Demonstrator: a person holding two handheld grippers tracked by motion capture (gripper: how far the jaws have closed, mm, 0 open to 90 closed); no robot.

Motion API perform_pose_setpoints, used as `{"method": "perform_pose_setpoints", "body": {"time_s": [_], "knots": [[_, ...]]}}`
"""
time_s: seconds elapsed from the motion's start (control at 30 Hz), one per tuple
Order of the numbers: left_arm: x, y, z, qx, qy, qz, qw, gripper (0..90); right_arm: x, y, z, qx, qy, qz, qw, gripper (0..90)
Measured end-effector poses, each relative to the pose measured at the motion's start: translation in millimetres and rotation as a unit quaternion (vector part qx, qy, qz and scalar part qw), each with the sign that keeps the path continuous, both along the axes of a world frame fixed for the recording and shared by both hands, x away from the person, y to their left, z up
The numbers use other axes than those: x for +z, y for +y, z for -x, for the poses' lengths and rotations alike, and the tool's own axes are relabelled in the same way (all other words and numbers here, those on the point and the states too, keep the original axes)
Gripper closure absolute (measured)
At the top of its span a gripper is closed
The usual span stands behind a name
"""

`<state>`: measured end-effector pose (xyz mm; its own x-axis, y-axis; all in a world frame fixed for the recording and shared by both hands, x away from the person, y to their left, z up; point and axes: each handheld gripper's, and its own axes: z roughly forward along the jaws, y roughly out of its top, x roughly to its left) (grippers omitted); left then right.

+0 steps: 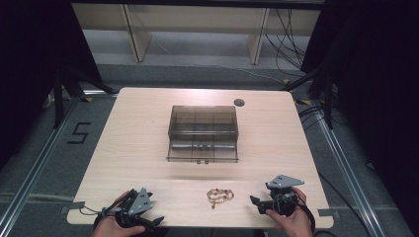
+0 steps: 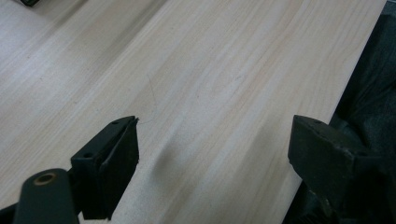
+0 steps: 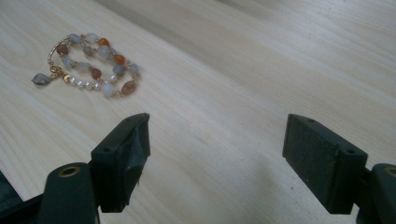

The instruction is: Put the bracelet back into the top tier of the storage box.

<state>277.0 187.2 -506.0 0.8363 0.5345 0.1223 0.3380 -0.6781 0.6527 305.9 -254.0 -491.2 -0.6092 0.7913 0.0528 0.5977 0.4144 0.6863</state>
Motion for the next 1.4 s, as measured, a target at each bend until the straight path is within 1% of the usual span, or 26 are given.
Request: {"method": "perform_pose_setpoints", "body": {"time_s": [0.03, 0.07, 0.1, 0.17, 0.23, 0.27, 0.3, 0.33, 0.37, 0.43, 0.47, 0.53, 0.57, 0.73, 0.77, 0.8, 1.0, 1.07, 1.1, 1.17, 1.2, 1.23, 1.27, 1.33, 1.37, 1.4], "knots": [[-0.1, 0.0, 0.0, 0.000, 0.000, 0.000, 1.0000, 16.4, 0.2, 0.4, 0.2, 0.001, 0.001, 0.002, 1.0000, 24.3], [-0.1, 0.0, 0.1, 0.000, 0.000, -0.002, 1.0000, 16.4, 0.5, -0.1, -0.3, 0.008, -0.005, 0.008, 0.9999, 24.5], [-0.2, 0.1, 0.1, 0.000, -0.001, -0.002, 1.0000, 16.4, 0.9, 1.4, 0.1, 0.009, 0.003, 0.003, 0.9999, 24.6], [0.0, 0.1, 0.0, 0.000, 0.000, -0.001, 1.0000, 16.4, 2.5, 2.9, 0.9, 0.011, 0.010, 0.007, 0.9999, 24.6], [-0.1, -0.1, 0.2, 0.000, -0.001, -0.002, 1.0000, 16.4, 2.3, 4.0, 0.8, 0.018, 0.009, 0.011, 0.9997, 24.6], [-0.2, 0.0, 0.1, 0.000, -0.001, -0.002, 1.0000, 16.4, 3.1, 4.2, 0.7, 0.021, 0.014, 0.018, 0.9995, 24.7], [-0.2, 0.0, 0.0, 0.000, 0.000, -0.001, 1.0000, 16.4, 2.5, 4.5, 0.2, 0.026, 0.007, 0.020, 0.9994, 24.7], [-0.2, 0.0, -0.2, 0.000, 0.000, -0.001, 1.0000, 16.4, 3.0, 5.6, 0.6, 0.025, 0.015, 0.019, 0.9994, 24.7], [-0.4, 0.0, -0.1, 0.000, 0.000, -0.001, 1.0000, 16.4, 3.2, 6.0, -0.6, 0.032, 0.009, 0.022, 0.9992, 24.8], [-0.6, 0.0, -0.2, 0.001, 0.000, -0.001, 1.0000, 16.4, 3.6, 8.6, 0.0, 0.035, 0.011, 0.025, 0.9990, 24.9], [-0.7, -0.1, -0.3, 0.001, 0.001, 0.000, 1.0000, 16.4, 2.0, 9.0, -2.0, 0.044, -0.005, 0.022, 0.9988, 24.9], [-0.6, -0.1, -0.3, 0.001, 0.000, -0.001, 1.0000, 16.4, 8.0, 9.4, -1.5, 0.054, 0.019, 0.035, 0.9977, 25.2], [-0.4, 0.0, -0.1, 0.000, 0.000, -0.002, 1.0000, 16.4, 8.3, 10.7, -2.2, 0.061, 0.010, 0.037, 0.9974, 25.3], [-0.4, -0.1, 0.1, 0.001, -0.001, -0.002, 1.0000, 16.4, 13.8, 21.1, -3.3, 0.077, 0.019, 0.052, 0.9955, 25.4], [-0.5, 0.0, -0.1, 0.001, -0.001, -0.001, 1.0000, 16.4, 15.7, 23.0, -3.9, 0.083, 0.025, 0.056, 0.9946, 25.3], [-0.5, 0.1, -0.6, 0.001, -0.001, -0.003, 1.0000, 16.4, 16.5, 24.9, -4.9, 0.090, 0.022, 0.065, 0.9936, 25.3], [-1.0, -0.4, -0.4, 0.002, 0.001, -0.003, 1.0000, 16.4, 22.4, 37.4, -11.1, 0.108, 0.021, 0.086, 0.9902, 24.2], [-1.3, -0.7, -0.1, 0.001, 0.001, -0.004, 1.0000, 16.4, 25.3, 42.2, -12.8, 0.113, 0.031, 0.092, 0.9889, 23.9], [-1.0, -0.6, 0.0, 0.000, 0.000, -0.003, 1.0000, 16.4, 24.7, 45.0, -14.1, 0.117, 0.023, 0.094, 0.9883, 23.8], [-1.2, -0.7, -0.4, -0.002, 0.003, 0.000, 1.0000, 16.4, 25.6, 51.4, -17.2, 0.122, 0.027, 0.100, 0.9872, 23.5], [-0.9, -0.3, -0.5, -0.001, 0.000, -0.002, 1.0000, 16.4, 25.9, 53.5, -19.1, 0.127, 0.022, 0.106, 0.9860, 23.1], [-0.9, -0.2, -0.1, 0.002, -0.001, -0.002, 1.0000, 16.5, 28.3, 54.8, -19.4, 0.134, 0.036, 0.109, 0.9843, 22.8], [-1.3, -0.1, -0.3, 0.003, 0.001, -0.004, 1.0000, 16.4, 28.8, 57.0, -21.1, 0.140, 0.034, 0.113, 0.9831, 22.4], [-1.0, -0.3, -0.3, 0.002, 0.000, -0.003, 1.0000, 16.4, 31.2, 61.7, -22.2, 0.141, 0.036, 0.119, 0.9822, 21.5], [-0.9, -0.4, -0.2, 0.001, 0.000, -0.003, 1.0000, 16.4, 32.0, 63.0, -22.9, 0.150, 0.035, 0.118, 0.9810, 21.0], [-1.1, -0.5, -0.1, 0.001, 0.000, -0.003, 1.0000, 16.4, 32.5, 64.4, -25.3, 0.163, 0.032, 0.120, 0.9787, 20.8]]}}
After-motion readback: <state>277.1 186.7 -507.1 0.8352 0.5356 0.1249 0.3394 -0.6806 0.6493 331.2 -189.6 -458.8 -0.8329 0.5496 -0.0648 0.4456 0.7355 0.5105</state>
